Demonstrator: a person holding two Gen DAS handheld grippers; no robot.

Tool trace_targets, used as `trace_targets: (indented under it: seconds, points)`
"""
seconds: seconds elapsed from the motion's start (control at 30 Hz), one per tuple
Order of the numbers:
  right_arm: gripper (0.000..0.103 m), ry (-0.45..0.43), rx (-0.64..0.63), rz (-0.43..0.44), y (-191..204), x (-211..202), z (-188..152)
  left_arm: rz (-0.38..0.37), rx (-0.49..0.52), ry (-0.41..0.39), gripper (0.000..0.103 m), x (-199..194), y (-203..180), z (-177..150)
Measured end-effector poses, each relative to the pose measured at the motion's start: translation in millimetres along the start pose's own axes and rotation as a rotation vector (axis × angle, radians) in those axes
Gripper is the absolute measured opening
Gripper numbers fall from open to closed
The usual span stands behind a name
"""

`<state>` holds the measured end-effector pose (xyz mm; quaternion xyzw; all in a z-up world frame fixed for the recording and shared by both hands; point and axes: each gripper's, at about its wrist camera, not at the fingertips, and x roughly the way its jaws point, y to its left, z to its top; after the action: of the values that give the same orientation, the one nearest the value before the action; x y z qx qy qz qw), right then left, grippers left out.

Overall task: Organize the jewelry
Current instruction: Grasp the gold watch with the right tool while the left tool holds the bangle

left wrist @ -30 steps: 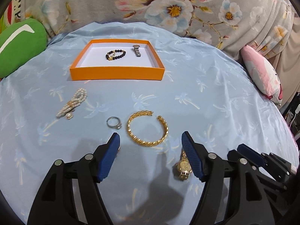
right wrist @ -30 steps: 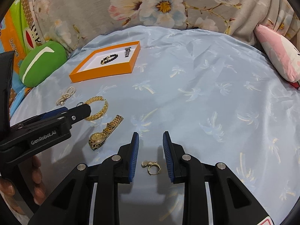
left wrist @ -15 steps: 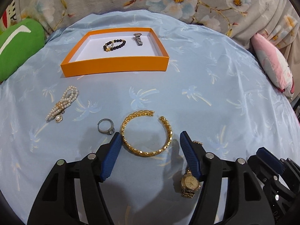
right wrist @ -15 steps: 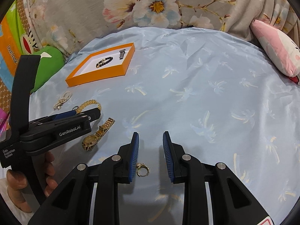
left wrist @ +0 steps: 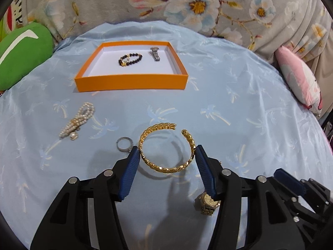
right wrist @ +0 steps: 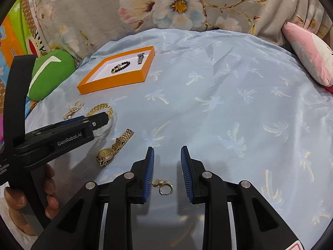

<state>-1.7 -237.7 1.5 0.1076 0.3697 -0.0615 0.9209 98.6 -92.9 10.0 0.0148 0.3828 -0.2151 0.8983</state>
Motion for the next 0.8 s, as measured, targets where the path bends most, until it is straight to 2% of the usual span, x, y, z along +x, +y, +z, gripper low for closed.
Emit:
trace_targets:
  seconds: [0.2, 0.43, 0.8]
  points:
    - [0.026, 0.023, -0.018, 0.073, 22.9, 3.9, -1.3, 0.022, -0.040, -0.059, 0.053, -30.2, 27.0, -3.2]
    - [0.026, 0.064, -0.057, 0.131, 59.4, 16.5, -6.0, 0.079, -0.097, -0.052, 0.053, -47.3, 67.2, -23.8]
    - [0.027, 0.090, -0.049, 0.098, 69.5, 29.6, -4.3, 0.083, -0.123, -0.048, 0.053, -47.3, 83.0, -35.6]
